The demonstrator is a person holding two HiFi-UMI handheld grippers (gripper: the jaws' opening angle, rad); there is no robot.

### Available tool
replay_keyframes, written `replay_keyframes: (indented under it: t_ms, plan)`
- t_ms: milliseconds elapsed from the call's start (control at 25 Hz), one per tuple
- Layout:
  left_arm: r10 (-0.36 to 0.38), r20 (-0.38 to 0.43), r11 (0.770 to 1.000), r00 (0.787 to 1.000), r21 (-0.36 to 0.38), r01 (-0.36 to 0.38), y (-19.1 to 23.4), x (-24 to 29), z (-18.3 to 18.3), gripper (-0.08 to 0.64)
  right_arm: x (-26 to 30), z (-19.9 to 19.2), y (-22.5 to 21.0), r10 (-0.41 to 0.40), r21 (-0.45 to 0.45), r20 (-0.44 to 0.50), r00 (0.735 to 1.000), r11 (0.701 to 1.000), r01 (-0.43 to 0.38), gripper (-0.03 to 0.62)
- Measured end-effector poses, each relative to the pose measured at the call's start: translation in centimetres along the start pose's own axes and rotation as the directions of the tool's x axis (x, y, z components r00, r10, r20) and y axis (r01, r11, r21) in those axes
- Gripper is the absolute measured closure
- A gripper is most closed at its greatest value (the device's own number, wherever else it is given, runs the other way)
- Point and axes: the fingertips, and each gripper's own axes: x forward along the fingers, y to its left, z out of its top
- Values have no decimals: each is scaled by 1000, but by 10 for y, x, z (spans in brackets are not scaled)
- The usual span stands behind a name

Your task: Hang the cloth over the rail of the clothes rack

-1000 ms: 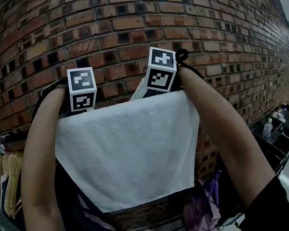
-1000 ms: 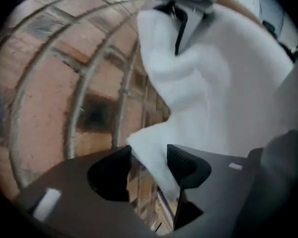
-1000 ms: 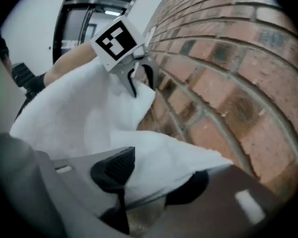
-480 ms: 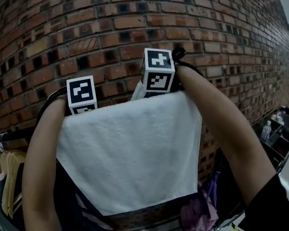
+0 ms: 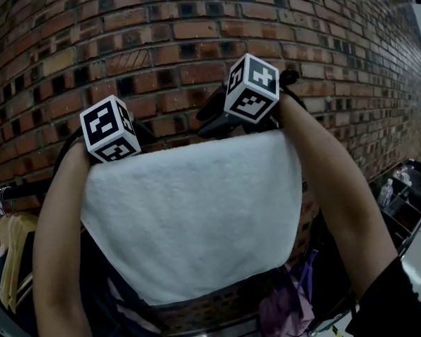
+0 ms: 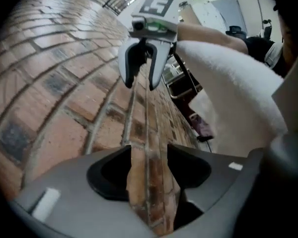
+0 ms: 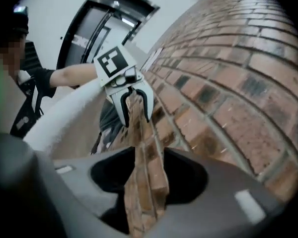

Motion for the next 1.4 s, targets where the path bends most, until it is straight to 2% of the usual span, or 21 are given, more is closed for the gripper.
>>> replay_keyframes:
  t_ms: [80, 120, 160, 200, 280, 360, 400, 480, 560, 640, 680, 720, 760, 800, 840, 880, 920, 960, 1080, 1240, 1400]
  plan:
    - [148, 137, 989, 980, 3, -149, 23, -22, 22, 321, -20, 21, -22, -150, 14, 156, 976, 989, 149, 408]
    - [257, 207, 965, 944, -2, -263, 39, -38, 33, 321, -34, 30, -37, -249, 38, 220, 943, 968, 247, 408]
    - [376, 272, 922, 886, -17, -386, 55, -58, 43, 322, -49, 38, -52, -353, 74, 271, 895, 935, 347, 408]
    - [488, 325, 863, 810, -42, -503, 69, -80, 51, 322, -66, 45, -65, -453, 114, 308, 837, 890, 441, 409]
    - [651, 404, 731, 642, -105, -675, 86, -123, 62, 324, -102, 56, -81, -623, 188, 359, 695, 778, 600, 410]
    - [742, 459, 607, 488, -151, -780, 92, -161, 73, 325, -140, 71, -82, -723, 256, 426, 543, 673, 694, 410]
    - [767, 488, 552, 416, -170, -817, 92, -179, 81, 325, -158, 82, -77, -745, 289, 469, 474, 637, 715, 410]
    - [787, 557, 448, 265, -220, -867, 83, -219, 101, 338, -190, 111, -59, -743, 350, 567, 355, 607, 713, 413]
    - [764, 637, 368, 99, -305, -878, 61, -262, 128, 362, -216, 146, -32, -708, 394, 661, 249, 610, 688, 450]
    - [712, 700, 348, -54, -418, -839, 27, -301, 157, 419, -231, 179, 3, -665, 388, 728, 167, 600, 699, 580]
    - [688, 716, 348, -120, -470, -811, 6, -316, 169, 475, -235, 193, 21, -651, 377, 748, 131, 579, 723, 588]
    - [671, 720, 344, -176, -513, -787, -14, -327, 177, 558, -238, 204, 39, -642, 370, 761, 92, 546, 751, 589]
    - [663, 716, 336, -220, -547, -767, -33, -334, 183, 557, -240, 211, 57, -634, 370, 772, 49, 509, 777, 589]
    - [665, 704, 325, -249, -573, -752, -51, -336, 186, 558, -241, 215, 75, -625, 378, 781, 4, 478, 793, 589]
    - [676, 687, 313, -266, -594, -741, -66, -333, 186, 558, -240, 216, 94, -615, 398, 787, -38, 460, 794, 589]
    - [697, 666, 302, -268, -611, -732, -80, -325, 182, 558, -237, 212, 111, -612, 426, 788, -72, 457, 781, 589]
    - [724, 641, 298, -255, -624, -722, -92, -312, 176, 558, -229, 205, 127, -619, 457, 780, -89, 466, 758, 589]
    - [754, 616, 306, -228, -636, -708, -103, -295, 168, 558, -218, 194, 141, -636, 482, 766, -86, 481, 732, 589]
    - [839, 535, 364, -100, -688, -628, -131, -230, 133, 558, -169, 152, 175, -711, 517, 703, -6, 506, 691, 589]
    - [904, 421, 397, 72, -765, -507, -177, -146, 81, 555, -95, 76, 216, -807, 589, 574, 136, 523, 616, 589]
    - [898, 323, 427, 300, -806, -410, -241, -57, 41, 555, -26, -1, 263, -854, 677, 418, 310, 521, 521, 589]
